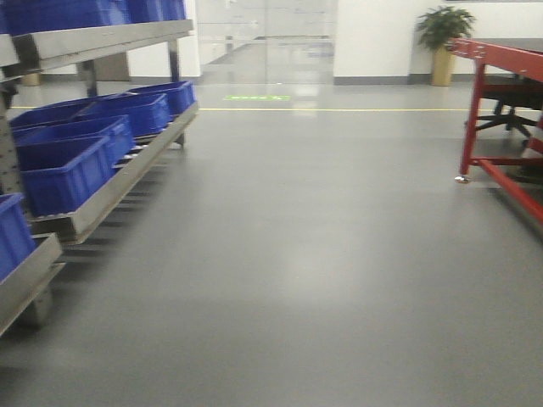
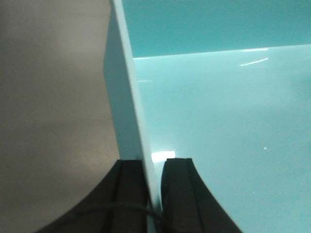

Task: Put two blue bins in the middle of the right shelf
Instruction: 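Drive across the floor carrying the cyan bin in both grippers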

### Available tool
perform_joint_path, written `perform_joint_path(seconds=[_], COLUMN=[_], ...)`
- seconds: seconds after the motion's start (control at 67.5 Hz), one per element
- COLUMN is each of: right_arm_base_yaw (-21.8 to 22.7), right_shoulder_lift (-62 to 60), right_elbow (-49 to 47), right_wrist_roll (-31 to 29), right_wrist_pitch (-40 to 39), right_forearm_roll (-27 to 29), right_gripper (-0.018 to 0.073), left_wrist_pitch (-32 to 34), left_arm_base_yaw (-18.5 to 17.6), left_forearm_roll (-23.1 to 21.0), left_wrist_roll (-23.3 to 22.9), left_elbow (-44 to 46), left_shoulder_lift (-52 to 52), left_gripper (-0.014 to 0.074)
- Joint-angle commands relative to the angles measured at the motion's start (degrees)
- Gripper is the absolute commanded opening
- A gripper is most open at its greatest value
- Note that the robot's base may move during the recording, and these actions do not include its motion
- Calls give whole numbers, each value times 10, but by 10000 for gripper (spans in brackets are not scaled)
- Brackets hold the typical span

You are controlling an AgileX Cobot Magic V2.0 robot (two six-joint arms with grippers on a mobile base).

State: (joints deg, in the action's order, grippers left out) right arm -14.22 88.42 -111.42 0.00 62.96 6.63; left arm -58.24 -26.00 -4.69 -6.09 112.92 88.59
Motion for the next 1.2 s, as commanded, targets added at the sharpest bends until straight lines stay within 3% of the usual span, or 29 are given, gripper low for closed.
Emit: perform_joint_path(seconds=[0.0, 1.185], right_arm_base_yaw=[4, 4], right_shoulder_lift=[-7, -7], right_elbow=[-4, -4], right_wrist_roll=[-9, -9], right_wrist_pitch=[-18, -18], right_forearm_roll=[-14, -14], right_gripper=[-153, -153], left_wrist_pitch=[28, 28], left_arm_base_yaw=[0, 0], left_forearm_roll=[4, 4], left_wrist_roll=[9, 9], left_elbow=[7, 7], left_shoulder_lift=[-10, -10], left_gripper=[-111, -111])
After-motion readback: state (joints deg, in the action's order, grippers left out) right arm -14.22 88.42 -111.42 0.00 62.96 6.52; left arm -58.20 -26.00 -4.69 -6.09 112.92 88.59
